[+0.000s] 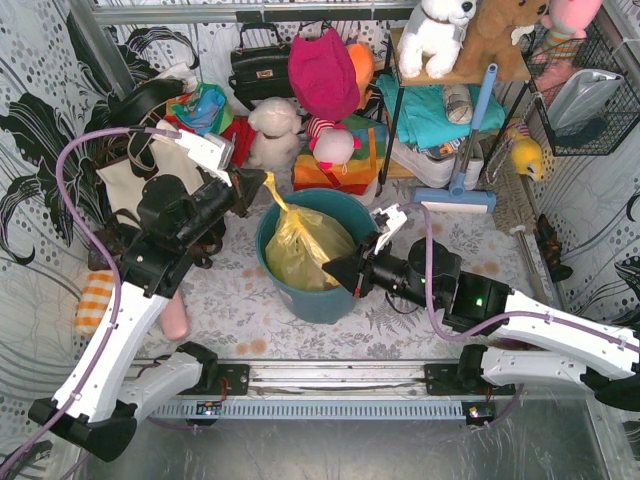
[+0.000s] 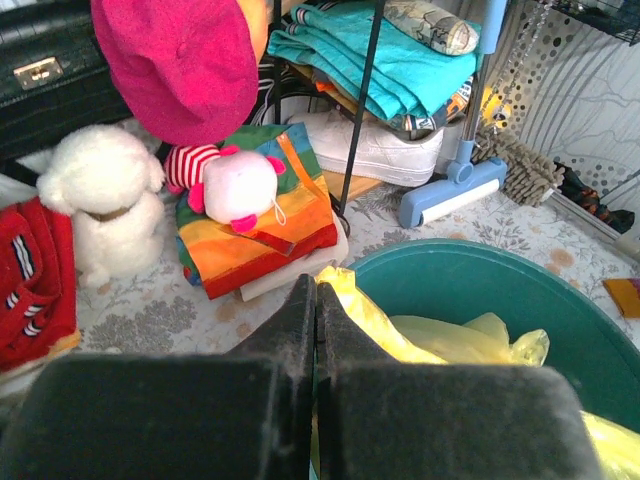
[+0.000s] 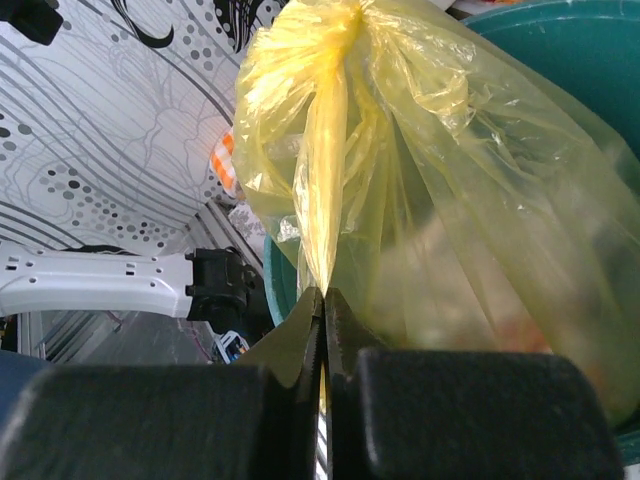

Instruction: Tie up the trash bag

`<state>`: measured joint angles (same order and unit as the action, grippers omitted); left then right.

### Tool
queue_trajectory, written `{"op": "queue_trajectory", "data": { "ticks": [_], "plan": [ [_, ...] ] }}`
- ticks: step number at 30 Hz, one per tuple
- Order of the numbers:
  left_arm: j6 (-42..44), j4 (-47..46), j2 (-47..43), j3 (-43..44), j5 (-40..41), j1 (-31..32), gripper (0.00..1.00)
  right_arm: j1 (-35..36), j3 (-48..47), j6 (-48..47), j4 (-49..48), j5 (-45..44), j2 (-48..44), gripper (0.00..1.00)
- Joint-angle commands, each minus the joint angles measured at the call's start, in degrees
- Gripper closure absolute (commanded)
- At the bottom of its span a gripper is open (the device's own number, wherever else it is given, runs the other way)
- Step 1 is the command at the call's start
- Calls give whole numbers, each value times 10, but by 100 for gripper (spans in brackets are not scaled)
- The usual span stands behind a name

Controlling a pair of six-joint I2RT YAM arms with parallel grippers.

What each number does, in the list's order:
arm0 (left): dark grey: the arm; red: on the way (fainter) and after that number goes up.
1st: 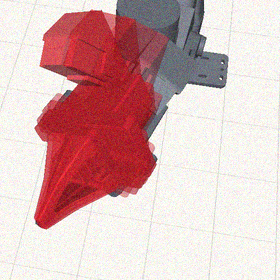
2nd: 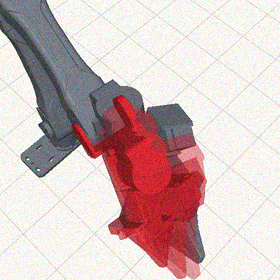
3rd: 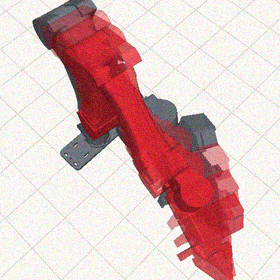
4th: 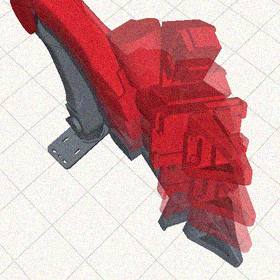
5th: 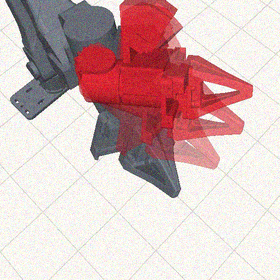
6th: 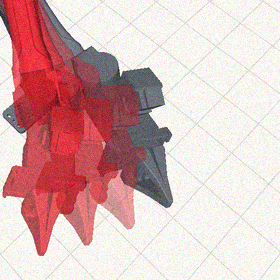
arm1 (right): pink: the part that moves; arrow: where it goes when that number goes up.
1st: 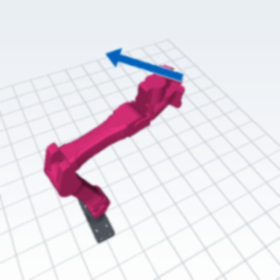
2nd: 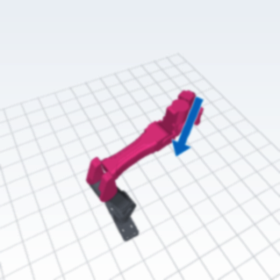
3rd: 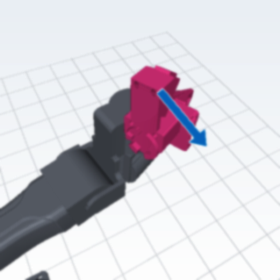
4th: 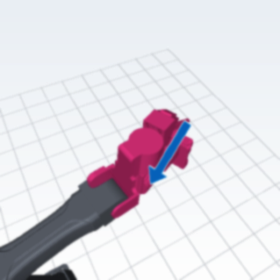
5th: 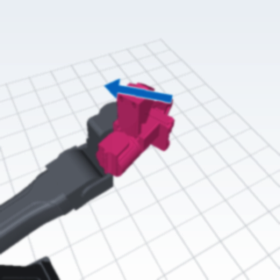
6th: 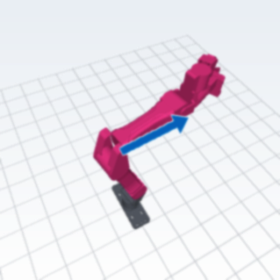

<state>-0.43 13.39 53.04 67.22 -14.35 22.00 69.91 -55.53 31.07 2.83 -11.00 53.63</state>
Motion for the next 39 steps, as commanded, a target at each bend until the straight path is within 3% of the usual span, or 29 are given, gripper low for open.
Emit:
{"op": "queue_trajectory", "data": {
  "ticks": [1, 3, 4, 6, 8, 15, 24, 32, 39],
  "plan": [
    [-37, -25, 8, 7, 38, 0, 100, 2, -16, 12, 26, -4, -2, 100],
    [-64, -21, 11, 17, 23, 0, 100, 2, -20, 10, 22, -2, 6, 100],
    [-78, -14, 15, 26, 14, 0, 95, 3, -21, 9, 19, 0, 8, 100],
    [-107, 8, 23, 44, 1, 0, 61, 3, -21, 9, 10, 1, 11, 100],
    [-141, 25, 26, 54, -7, 0, 42, 3, -19, 8, 4, 1, 12, 100],
    [-258, 36, 25, 38, -14, -1, 23, 2, -15, 12, -8, -2, 11, 100],
    [-277, 84, -18, 83, 70, -1, 21, 2, -15, 6, -12, -9, 9, 100],
    [-345, 45, -21, 55, 6, -1, 19, 2, -17, 3, -21, -8, 13, 100],
    [-376, 67, -21, 35, 12, -2, 18, 2, -16, 0, -25, -11, 11, 100]
  ]
}}
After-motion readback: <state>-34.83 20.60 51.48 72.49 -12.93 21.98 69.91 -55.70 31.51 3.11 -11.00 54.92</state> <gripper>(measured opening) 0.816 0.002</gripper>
